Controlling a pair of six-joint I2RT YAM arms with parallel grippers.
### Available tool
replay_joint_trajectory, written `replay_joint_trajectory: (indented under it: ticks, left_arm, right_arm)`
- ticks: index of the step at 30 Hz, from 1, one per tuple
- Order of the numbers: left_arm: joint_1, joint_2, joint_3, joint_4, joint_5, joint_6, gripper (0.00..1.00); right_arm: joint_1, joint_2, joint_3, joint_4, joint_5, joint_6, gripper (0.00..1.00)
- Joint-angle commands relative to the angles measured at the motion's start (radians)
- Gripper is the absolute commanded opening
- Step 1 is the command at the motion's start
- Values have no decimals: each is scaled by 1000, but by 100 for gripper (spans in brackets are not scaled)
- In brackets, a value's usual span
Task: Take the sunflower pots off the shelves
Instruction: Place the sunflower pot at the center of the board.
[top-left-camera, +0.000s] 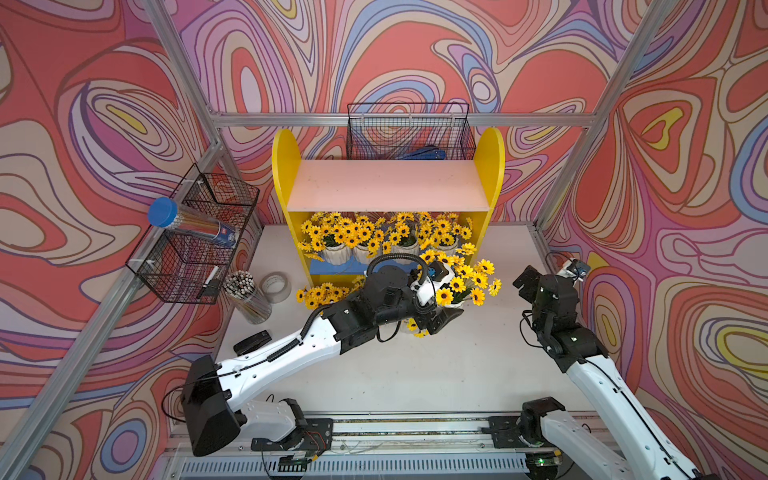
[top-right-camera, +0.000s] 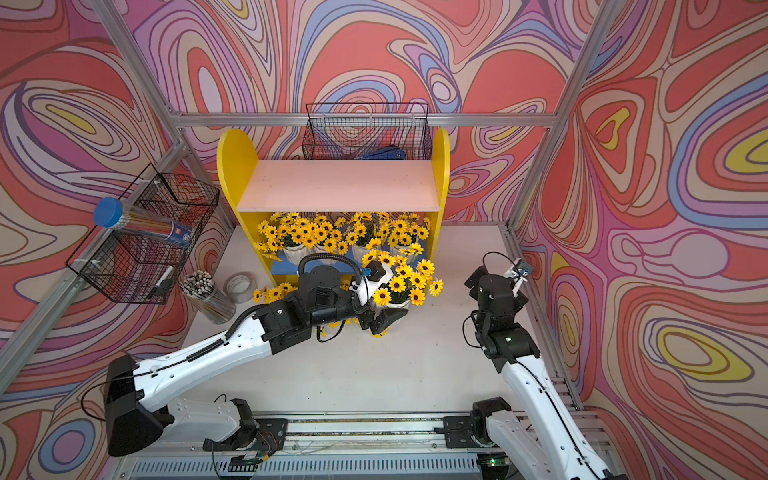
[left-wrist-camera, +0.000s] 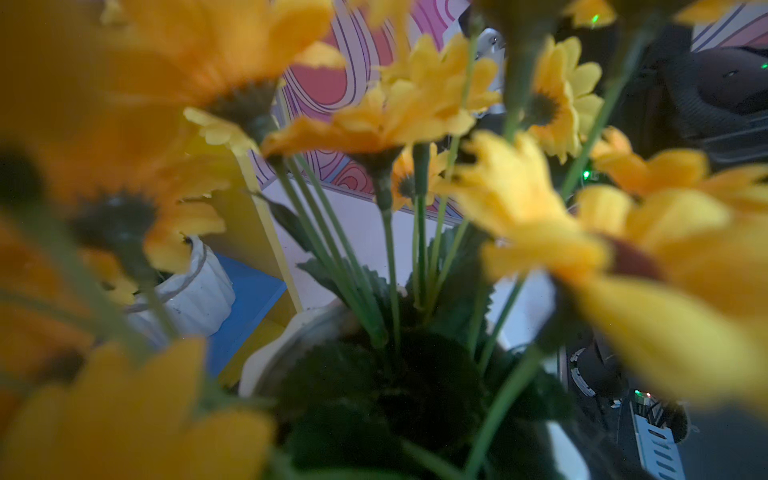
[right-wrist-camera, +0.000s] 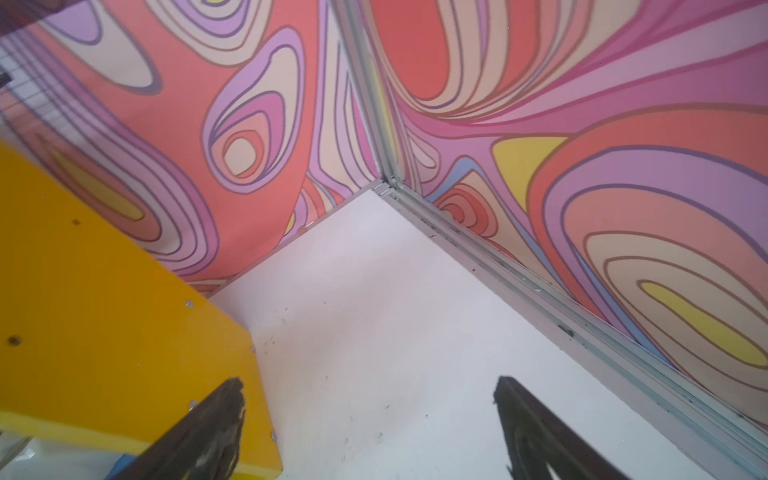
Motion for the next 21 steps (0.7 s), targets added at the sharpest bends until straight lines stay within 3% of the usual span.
replay_joint_trajectory:
  ticks: [1, 8, 15, 21]
  left_arm:
    - [-20, 44, -25, 302, -52, -58, 0]
    - [-94, 226, -123, 640, -238, -81, 0]
    - [-130, 431, -197, 952, -384, -82, 0]
    - [-130, 569, -194, 1052, -430, -86, 0]
  right_arm:
    - [-73, 6, -27, -3, -42, 58, 97]
    - [-235, 36, -66, 52, -188, 104, 97]
    - [-240, 19, -70, 78, -232, 91, 97]
    - [-240, -6, -67, 86, -287, 77, 96]
